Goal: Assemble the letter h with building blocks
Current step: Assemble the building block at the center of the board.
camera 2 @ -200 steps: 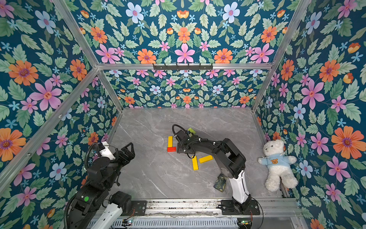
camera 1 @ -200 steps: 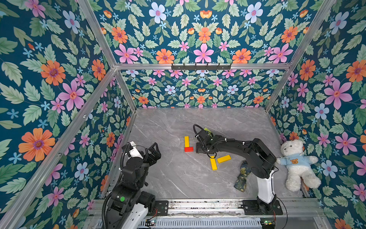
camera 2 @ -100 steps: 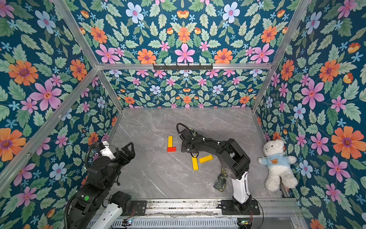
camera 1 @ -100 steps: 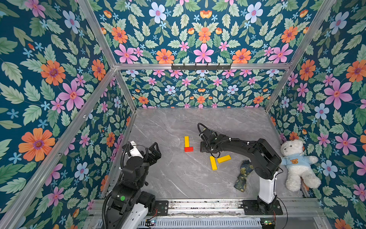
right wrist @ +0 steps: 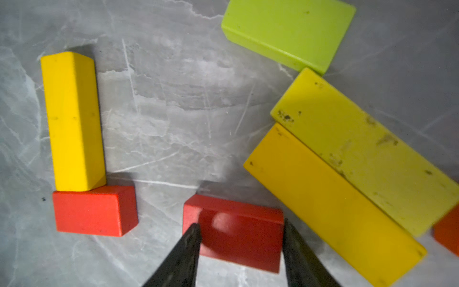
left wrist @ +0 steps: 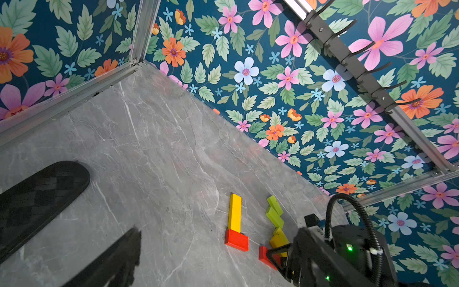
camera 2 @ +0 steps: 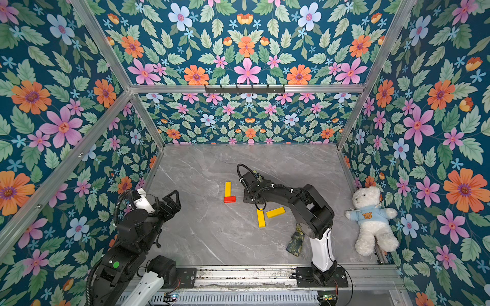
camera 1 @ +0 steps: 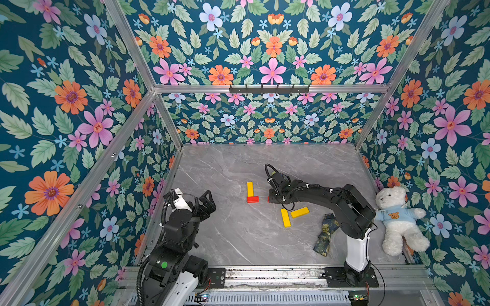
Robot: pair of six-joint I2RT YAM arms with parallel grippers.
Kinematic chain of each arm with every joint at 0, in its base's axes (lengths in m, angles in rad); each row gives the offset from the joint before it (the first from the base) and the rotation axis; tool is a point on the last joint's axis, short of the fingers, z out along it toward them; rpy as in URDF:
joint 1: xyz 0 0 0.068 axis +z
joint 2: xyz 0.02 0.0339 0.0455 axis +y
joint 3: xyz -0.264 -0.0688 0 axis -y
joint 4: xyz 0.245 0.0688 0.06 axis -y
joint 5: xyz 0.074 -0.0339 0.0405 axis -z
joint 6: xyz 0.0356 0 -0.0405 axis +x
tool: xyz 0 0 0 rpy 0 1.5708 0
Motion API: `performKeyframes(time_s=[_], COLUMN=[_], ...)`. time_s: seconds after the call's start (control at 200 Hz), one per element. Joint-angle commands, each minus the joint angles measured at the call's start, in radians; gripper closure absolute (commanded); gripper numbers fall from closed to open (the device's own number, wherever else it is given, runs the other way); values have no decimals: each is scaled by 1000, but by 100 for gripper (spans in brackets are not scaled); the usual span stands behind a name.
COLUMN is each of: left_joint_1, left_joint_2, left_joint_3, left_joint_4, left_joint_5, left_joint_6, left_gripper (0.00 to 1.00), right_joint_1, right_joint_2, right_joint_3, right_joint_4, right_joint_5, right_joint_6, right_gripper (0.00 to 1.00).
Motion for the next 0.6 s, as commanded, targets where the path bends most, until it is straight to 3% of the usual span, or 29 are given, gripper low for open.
performKeyframes(time_s=[0.0, 0.595], left_joint_1=[-1, 1], left_joint_2=[0, 1], left_joint_3=[1, -3], left_joint_4=[21, 19], left_joint_5=[-14, -19], left_joint_6=[7, 5], left_gripper=[0, 0], right_joint_1=[0, 12], right_joint_2=[21, 57], right_joint_3=[6, 43], right_joint_4=[-24, -14], right_joint_5=[-29, -81], right_joint_6=[-25, -23], right_gripper=[47, 49])
